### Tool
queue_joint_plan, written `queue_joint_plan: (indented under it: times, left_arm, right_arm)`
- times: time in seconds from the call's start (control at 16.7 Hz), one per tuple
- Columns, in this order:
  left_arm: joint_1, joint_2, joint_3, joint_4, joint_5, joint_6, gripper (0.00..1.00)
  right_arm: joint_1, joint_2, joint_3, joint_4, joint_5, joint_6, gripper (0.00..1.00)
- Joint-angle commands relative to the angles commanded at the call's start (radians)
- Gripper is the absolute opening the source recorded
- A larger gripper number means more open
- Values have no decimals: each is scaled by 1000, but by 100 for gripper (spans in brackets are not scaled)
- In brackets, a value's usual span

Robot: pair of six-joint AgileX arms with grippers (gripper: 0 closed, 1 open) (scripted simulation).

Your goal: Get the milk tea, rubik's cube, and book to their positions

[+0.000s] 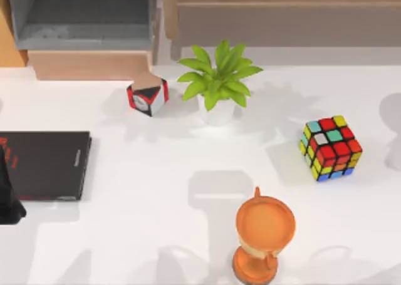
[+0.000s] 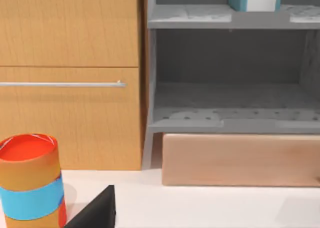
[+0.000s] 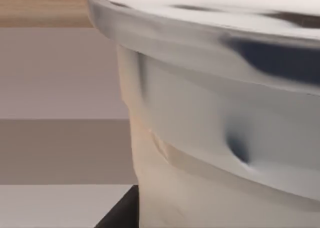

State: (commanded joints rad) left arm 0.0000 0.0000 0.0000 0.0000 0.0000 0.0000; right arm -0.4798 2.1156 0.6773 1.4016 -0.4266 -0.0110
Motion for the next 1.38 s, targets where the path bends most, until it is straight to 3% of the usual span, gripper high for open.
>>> queue_joint_plan:
  times: [0.54,1.38]
  left_arm:
    - [0,0,0,0,0,0,100]
    - [0,0,0,0,0,0,100]
  right_arm:
    - [0,0,0,0,0,0,98]
    - [-32,-30,-87,49,-31,0,100]
